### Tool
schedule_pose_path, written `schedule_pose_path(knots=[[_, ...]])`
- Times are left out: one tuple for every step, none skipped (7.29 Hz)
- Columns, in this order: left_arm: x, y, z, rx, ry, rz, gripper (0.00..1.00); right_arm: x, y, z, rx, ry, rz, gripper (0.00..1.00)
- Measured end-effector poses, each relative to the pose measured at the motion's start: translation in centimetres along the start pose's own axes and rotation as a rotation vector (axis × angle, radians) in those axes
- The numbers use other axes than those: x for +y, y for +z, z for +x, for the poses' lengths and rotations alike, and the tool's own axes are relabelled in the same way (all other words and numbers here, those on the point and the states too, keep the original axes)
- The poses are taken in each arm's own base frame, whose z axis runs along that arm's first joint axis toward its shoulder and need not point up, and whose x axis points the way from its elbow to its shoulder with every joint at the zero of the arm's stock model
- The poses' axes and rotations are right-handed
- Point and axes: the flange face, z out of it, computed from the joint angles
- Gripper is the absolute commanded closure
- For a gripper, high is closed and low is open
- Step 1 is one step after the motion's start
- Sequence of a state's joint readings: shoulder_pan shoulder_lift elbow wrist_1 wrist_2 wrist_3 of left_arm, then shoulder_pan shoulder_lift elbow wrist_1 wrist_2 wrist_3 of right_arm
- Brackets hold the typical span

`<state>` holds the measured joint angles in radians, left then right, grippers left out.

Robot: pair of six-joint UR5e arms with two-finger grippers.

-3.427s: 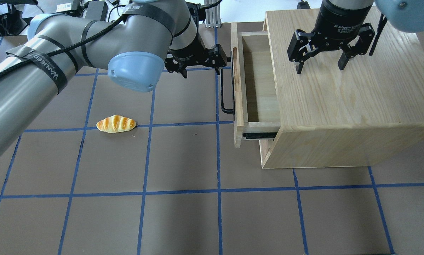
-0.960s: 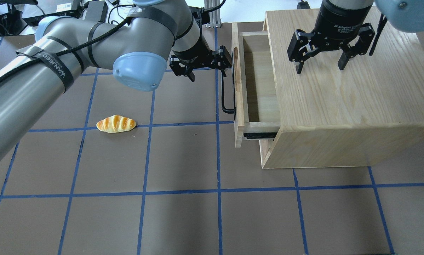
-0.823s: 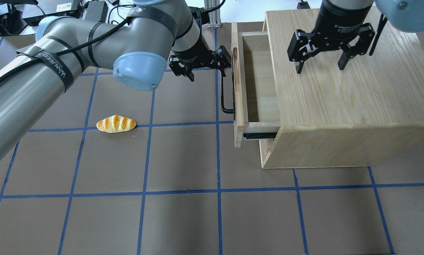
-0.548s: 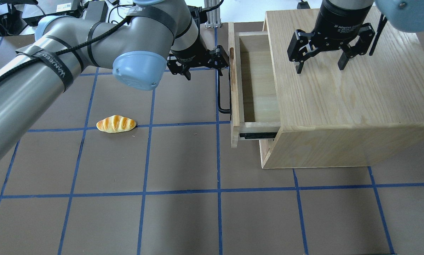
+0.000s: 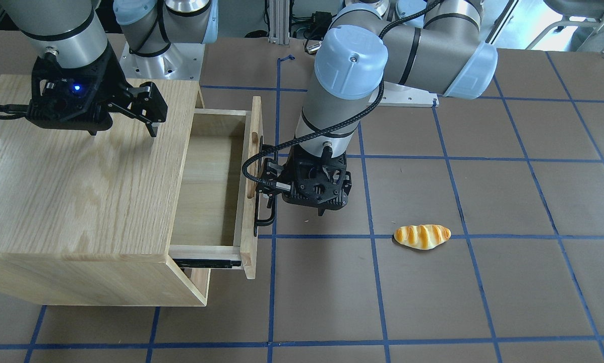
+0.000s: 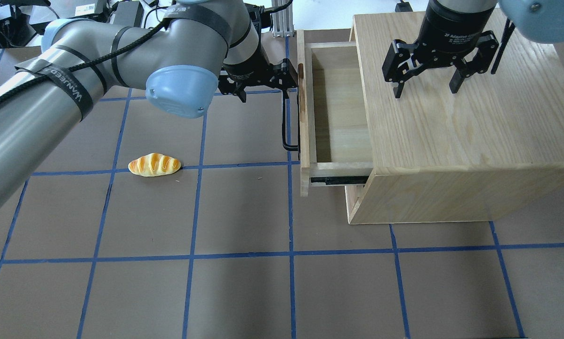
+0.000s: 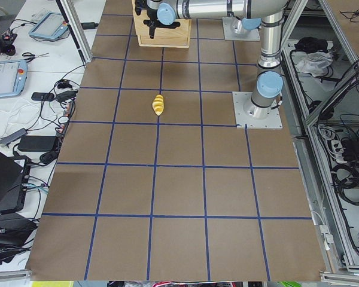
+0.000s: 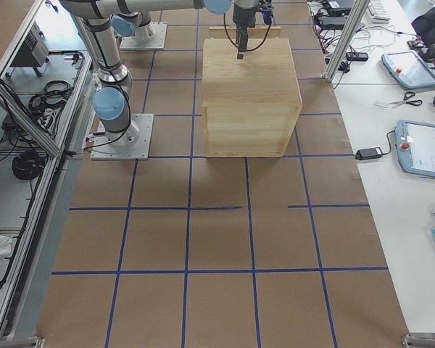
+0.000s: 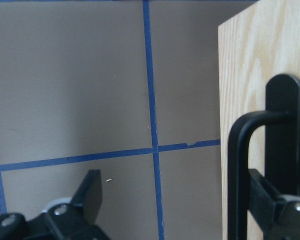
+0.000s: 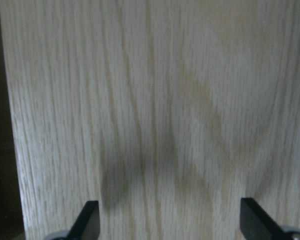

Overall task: Open upper drawer
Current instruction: 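Pull the drawer farther out with the left gripper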

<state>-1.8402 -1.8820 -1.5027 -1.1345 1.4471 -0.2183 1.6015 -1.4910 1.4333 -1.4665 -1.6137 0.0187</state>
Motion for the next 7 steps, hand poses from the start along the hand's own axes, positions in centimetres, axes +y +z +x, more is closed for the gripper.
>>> schedule_pose_path(knots=[[0.1, -0.2, -0.1, -0.002, 0.008, 0.002, 0.0, 0.0, 0.0, 0.0, 0.0, 0.001, 0.0, 0.0], [0.1, -0.2, -0.2, -0.003, 0.016, 0.003, 0.0, 0.0, 0.0, 0.0, 0.0, 0.001, 0.0, 0.0], [0.1, -0.2, -0.3, -0.007, 0.02, 0.002, 0.0, 0.0, 0.0, 0.0, 0.0, 0.001, 0.0, 0.0], [0.2, -0.1, -0.4, -0.013, 0.023, 0.003, 0.0, 0.0, 0.0, 0.0, 0.0, 0.001, 0.0, 0.0], [0.1, -0.2, -0.6, -0.02, 0.034, 0.005, 0.0, 0.0, 0.0, 0.0, 0.0, 0.001, 0.0, 0.0], [0.0, -0.3, -0.9, -0.025, 0.047, 0.008, 0.0, 0.0, 0.0, 0.0, 0.0, 0.001, 0.0, 0.0], [-0.1, -0.5, -1.2, -0.027, 0.053, 0.01, 0.0, 0.0, 0.0, 0.0, 0.0, 0.0, 0.001, 0.0]])
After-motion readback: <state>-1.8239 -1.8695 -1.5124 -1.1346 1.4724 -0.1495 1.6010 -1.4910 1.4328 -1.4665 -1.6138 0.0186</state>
